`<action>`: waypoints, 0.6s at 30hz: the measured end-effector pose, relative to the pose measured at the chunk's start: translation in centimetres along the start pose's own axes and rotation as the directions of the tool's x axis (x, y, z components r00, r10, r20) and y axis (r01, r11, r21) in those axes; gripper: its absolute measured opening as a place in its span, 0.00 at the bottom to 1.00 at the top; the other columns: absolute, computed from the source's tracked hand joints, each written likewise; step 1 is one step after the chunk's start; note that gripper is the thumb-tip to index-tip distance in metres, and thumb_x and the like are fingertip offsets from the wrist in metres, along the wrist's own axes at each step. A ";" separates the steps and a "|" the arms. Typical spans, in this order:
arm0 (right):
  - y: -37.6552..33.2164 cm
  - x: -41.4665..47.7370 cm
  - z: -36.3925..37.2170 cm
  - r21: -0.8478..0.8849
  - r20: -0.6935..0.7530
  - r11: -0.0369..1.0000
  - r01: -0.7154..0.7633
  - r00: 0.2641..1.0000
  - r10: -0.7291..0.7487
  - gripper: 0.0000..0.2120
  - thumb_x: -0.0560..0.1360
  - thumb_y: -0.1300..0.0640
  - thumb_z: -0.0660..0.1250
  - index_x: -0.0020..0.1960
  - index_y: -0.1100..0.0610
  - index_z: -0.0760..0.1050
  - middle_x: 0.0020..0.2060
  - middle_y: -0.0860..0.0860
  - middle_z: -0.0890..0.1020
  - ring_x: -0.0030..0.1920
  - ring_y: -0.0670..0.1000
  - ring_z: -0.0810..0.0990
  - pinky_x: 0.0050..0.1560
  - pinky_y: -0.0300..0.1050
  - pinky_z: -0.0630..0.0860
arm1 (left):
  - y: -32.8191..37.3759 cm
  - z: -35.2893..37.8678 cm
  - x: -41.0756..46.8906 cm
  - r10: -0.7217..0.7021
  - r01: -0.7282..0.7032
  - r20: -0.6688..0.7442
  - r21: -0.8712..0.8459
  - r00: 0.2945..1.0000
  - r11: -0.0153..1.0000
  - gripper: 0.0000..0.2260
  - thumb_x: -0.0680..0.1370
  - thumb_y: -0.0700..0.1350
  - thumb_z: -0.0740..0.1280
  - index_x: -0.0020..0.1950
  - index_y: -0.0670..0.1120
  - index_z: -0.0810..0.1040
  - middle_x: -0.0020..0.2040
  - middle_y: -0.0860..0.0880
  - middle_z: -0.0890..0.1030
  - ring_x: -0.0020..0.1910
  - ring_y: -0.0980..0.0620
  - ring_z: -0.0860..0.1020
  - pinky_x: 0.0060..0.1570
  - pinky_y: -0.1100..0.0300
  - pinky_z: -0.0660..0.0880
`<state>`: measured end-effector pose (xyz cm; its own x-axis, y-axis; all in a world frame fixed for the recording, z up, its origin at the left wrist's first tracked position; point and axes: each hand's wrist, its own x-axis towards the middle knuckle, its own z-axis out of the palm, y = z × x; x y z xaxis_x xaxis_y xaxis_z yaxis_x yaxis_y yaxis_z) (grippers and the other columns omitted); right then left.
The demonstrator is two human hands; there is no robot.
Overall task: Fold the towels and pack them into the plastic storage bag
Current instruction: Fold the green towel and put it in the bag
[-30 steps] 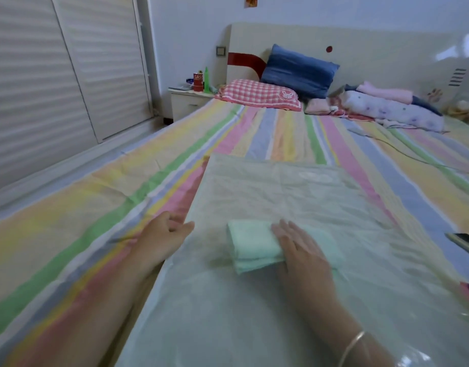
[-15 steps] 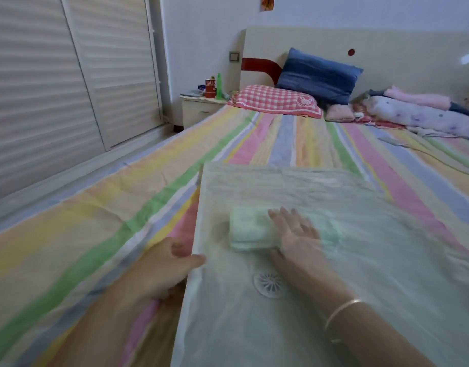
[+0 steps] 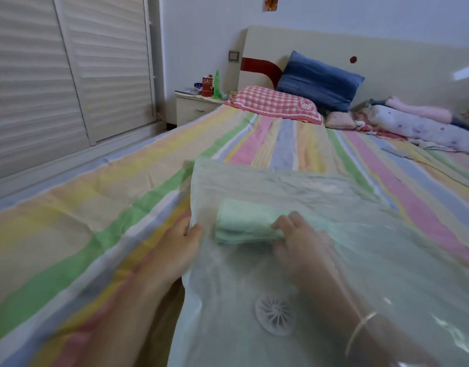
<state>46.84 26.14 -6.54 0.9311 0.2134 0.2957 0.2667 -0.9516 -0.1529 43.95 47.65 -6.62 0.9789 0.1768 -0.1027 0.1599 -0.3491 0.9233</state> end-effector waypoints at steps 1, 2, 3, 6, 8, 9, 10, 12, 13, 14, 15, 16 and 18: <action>-0.6 1.0 0.1 0.027 -0.017 1.000 0.009 1.000 -0.009 0.11 0.75 0.51 0.62 0.57 0.48 0.71 0.54 0.47 0.71 0.48 0.58 0.79 0.47 0.47 0.73 | -0.1 0.0 0.3 0.023 -0.023 0.000 0.012 1.000 1.000 0.15 0.83 0.51 0.56 0.70 0.58 0.70 0.55 0.60 0.77 0.53 0.60 0.77 0.51 0.58 0.74; -1.1 2.1 0.7 0.066 -0.011 0.998 0.000 1.000 0.000 0.11 0.75 0.52 0.62 0.57 0.48 0.70 0.55 0.47 0.71 0.47 0.57 0.78 0.46 0.47 0.71 | -0.1 0.0 0.5 0.039 -0.039 0.001 0.022 0.999 0.999 0.16 0.83 0.51 0.55 0.70 0.59 0.69 0.56 0.61 0.77 0.53 0.62 0.76 0.50 0.59 0.74; -1.7 3.3 1.1 0.098 -0.006 0.995 -0.005 1.000 0.005 0.10 0.76 0.52 0.63 0.57 0.49 0.71 0.55 0.47 0.72 0.45 0.55 0.77 0.44 0.46 0.68 | -0.2 0.0 0.7 0.051 -0.051 -0.002 0.015 0.999 0.999 0.16 0.83 0.51 0.55 0.70 0.60 0.69 0.56 0.63 0.78 0.52 0.65 0.76 0.48 0.62 0.74; -3.1 7.3 3.1 0.105 -0.047 0.994 0.024 0.999 -0.019 0.09 0.75 0.56 0.63 0.55 0.52 0.71 0.54 0.50 0.73 0.46 0.57 0.77 0.44 0.47 0.72 | -0.8 0.1 1.1 0.060 -0.060 -0.034 -0.012 0.998 0.998 0.15 0.83 0.49 0.56 0.68 0.61 0.71 0.50 0.68 0.77 0.47 0.71 0.74 0.40 0.71 0.70; -4.1 9.7 4.1 0.115 -0.104 0.993 0.039 0.994 -0.027 0.09 0.72 0.60 0.66 0.52 0.55 0.71 0.52 0.54 0.74 0.46 0.59 0.78 0.44 0.49 0.74 | -1.2 0.2 1.5 0.057 -0.058 -0.067 -0.023 0.996 0.998 0.13 0.83 0.49 0.57 0.65 0.59 0.73 0.48 0.66 0.79 0.45 0.68 0.77 0.39 0.70 0.72; -4.6 10.9 4.6 0.072 -0.138 0.993 0.088 0.987 -0.078 0.09 0.70 0.62 0.68 0.49 0.57 0.73 0.49 0.56 0.75 0.45 0.60 0.79 0.41 0.49 0.74 | -1.3 0.2 1.6 0.054 -0.057 -0.080 -0.036 0.995 0.998 0.13 0.82 0.48 0.57 0.64 0.58 0.74 0.48 0.64 0.80 0.45 0.66 0.78 0.41 0.69 0.73; -5.0 12.0 5.3 0.005 -0.176 0.994 0.113 0.978 -0.110 0.09 0.69 0.64 0.69 0.48 0.58 0.73 0.48 0.57 0.75 0.46 0.60 0.79 0.39 0.50 0.73 | -1.6 0.3 1.8 0.048 -0.052 -0.085 -0.047 0.995 0.998 0.12 0.82 0.48 0.58 0.63 0.57 0.75 0.49 0.62 0.81 0.47 0.64 0.79 0.44 0.67 0.75; -5.7 13.6 5.8 -0.011 -0.181 1.000 0.008 0.983 -0.010 0.09 0.75 0.62 0.61 0.55 0.59 0.71 0.53 0.57 0.74 0.53 0.60 0.76 0.47 0.51 0.71 | -1.9 0.4 2.0 0.027 -0.033 -0.091 -0.067 0.995 0.997 0.12 0.82 0.49 0.58 0.64 0.57 0.75 0.52 0.60 0.82 0.52 0.60 0.80 0.54 0.59 0.76; -6.0 14.2 5.8 -0.002 -0.164 0.999 -0.035 0.986 0.034 0.12 0.77 0.60 0.55 0.58 0.59 0.69 0.56 0.58 0.73 0.55 0.59 0.75 0.51 0.51 0.69 | -1.9 0.4 2.0 0.016 -0.024 -0.098 -0.073 0.995 0.997 0.12 0.82 0.49 0.58 0.63 0.57 0.75 0.53 0.60 0.82 0.53 0.59 0.80 0.55 0.59 0.76; -5.8 14.8 6.2 0.015 -0.145 0.999 -0.047 0.988 0.049 0.15 0.77 0.59 0.50 0.61 0.60 0.68 0.59 0.58 0.72 0.57 0.59 0.74 0.54 0.50 0.67 | -2.1 0.4 2.1 0.007 -0.016 -0.108 -0.085 0.994 0.996 0.11 0.82 0.49 0.58 0.61 0.58 0.76 0.52 0.61 0.81 0.51 0.61 0.79 0.53 0.62 0.76; -5.8 15.1 6.4 0.019 -0.126 0.999 -0.038 0.991 0.040 0.16 0.77 0.58 0.48 0.61 0.60 0.67 0.59 0.58 0.71 0.58 0.59 0.74 0.55 0.49 0.66 | -1.9 0.3 2.0 -0.010 -0.002 -0.119 -0.103 0.993 0.995 0.09 0.82 0.49 0.58 0.58 0.58 0.76 0.49 0.62 0.81 0.48 0.63 0.79 0.48 0.67 0.75; -5.6 15.4 6.8 0.032 -0.103 0.999 -0.021 0.994 0.025 0.14 0.78 0.57 0.51 0.60 0.59 0.67 0.58 0.57 0.72 0.57 0.59 0.75 0.53 0.50 0.67 | -2.0 0.2 2.1 -0.030 0.015 -0.128 -0.122 0.991 0.992 0.08 0.82 0.48 0.59 0.54 0.58 0.76 0.47 0.63 0.81 0.46 0.65 0.79 0.44 0.70 0.74; -4.9 14.9 6.8 0.035 -0.111 0.999 0.041 0.993 -0.037 0.12 0.74 0.53 0.61 0.56 0.55 0.68 0.53 0.54 0.74 0.54 0.58 0.76 0.50 0.51 0.70 | -1.9 0.0 2.0 -0.071 0.047 -0.146 -0.157 0.987 0.986 0.06 0.81 0.47 0.61 0.52 0.55 0.77 0.44 0.61 0.81 0.44 0.63 0.79 0.42 0.67 0.74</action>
<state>61.06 35.50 -7.76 0.8873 0.2222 0.4043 0.3129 -0.9338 -0.1735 45.64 48.67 -8.56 0.9362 0.3330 -0.1127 0.1842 -0.1915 0.9641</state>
